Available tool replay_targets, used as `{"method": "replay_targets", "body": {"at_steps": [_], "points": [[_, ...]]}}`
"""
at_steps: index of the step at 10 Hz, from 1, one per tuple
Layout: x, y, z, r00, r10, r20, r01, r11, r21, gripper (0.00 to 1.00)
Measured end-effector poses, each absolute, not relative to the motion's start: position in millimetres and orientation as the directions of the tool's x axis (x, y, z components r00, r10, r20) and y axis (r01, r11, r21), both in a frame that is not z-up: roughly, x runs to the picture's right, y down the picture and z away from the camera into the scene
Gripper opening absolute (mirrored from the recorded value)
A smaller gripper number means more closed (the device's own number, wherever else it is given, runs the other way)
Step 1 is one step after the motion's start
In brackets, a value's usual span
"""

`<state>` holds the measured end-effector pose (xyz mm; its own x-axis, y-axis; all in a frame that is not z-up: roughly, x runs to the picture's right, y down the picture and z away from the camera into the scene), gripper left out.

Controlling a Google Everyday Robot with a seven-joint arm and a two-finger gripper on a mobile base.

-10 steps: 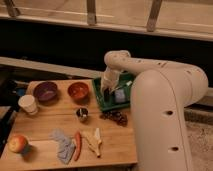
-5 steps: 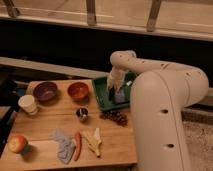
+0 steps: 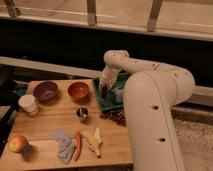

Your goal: Wipe tray with brush

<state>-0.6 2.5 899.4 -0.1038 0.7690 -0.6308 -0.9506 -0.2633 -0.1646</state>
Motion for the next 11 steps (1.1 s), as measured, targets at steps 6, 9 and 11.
{"method": "replay_targets", "body": {"at_steps": [6, 9, 11], "points": [[27.6, 29.4, 869.5, -0.145, 0.725, -0.673, -0.962, -0.263, -0.077, 0.0], [37.9, 18.2, 881.9, -0.161, 0.726, -0.669, -0.955, -0.287, -0.081, 0.0], [17.7, 6.3, 893.9, -0.138, 0.735, -0.663, -0.951, -0.287, -0.12, 0.0]]}}
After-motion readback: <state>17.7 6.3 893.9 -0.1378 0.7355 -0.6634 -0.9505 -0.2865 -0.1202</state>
